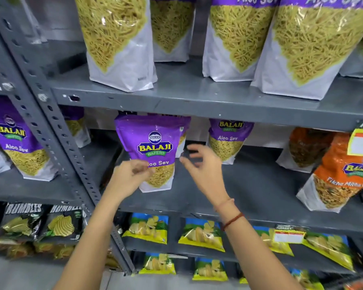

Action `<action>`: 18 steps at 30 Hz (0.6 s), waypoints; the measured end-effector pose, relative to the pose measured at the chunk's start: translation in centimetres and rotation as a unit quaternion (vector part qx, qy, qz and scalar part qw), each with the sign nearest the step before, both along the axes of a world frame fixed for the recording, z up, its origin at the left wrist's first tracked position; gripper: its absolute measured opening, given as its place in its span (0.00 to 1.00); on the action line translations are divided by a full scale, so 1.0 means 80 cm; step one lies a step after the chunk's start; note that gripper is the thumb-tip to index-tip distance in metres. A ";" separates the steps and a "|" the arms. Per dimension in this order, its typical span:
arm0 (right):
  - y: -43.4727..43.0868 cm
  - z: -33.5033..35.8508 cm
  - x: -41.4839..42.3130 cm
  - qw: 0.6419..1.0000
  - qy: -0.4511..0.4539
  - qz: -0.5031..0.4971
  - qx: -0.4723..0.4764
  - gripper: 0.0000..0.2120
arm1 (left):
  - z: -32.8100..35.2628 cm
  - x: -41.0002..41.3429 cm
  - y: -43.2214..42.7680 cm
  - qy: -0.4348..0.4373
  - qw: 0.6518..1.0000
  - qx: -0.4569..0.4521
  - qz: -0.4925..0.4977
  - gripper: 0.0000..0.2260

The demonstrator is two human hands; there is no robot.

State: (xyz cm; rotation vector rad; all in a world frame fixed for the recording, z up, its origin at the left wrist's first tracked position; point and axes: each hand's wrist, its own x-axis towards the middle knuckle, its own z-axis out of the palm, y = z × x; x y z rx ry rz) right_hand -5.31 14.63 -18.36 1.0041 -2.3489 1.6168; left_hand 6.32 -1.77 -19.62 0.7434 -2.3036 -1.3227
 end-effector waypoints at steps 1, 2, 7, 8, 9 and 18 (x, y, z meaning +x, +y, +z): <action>0.016 0.026 0.010 0.999 0.022 0.000 -0.045 0.11 | 0.032 0.000 0.017 0.043 0.998 0.023 -0.042 0.13; 0.033 0.053 0.019 0.995 0.044 -0.001 -0.090 0.10 | 0.063 -0.002 0.034 0.082 0.993 0.032 -0.074 0.13; 0.112 0.170 0.024 0.957 0.150 -0.059 -0.240 0.06 | 0.191 -0.029 0.111 0.245 0.956 -0.013 -0.158 0.09; 0.123 0.186 0.013 0.948 0.167 -0.080 -0.259 0.06 | 0.208 -0.039 0.122 0.270 0.948 -0.019 -0.169 0.09; 0.134 0.199 -0.001 0.937 0.183 -0.105 -0.277 0.07 | 0.222 -0.052 0.132 0.287 0.941 -0.029 -0.178 0.09; 0.188 0.238 -0.165 0.975 0.030 -0.116 -0.187 0.56 | 0.258 -0.172 0.178 0.206 0.954 -0.157 -0.150 0.27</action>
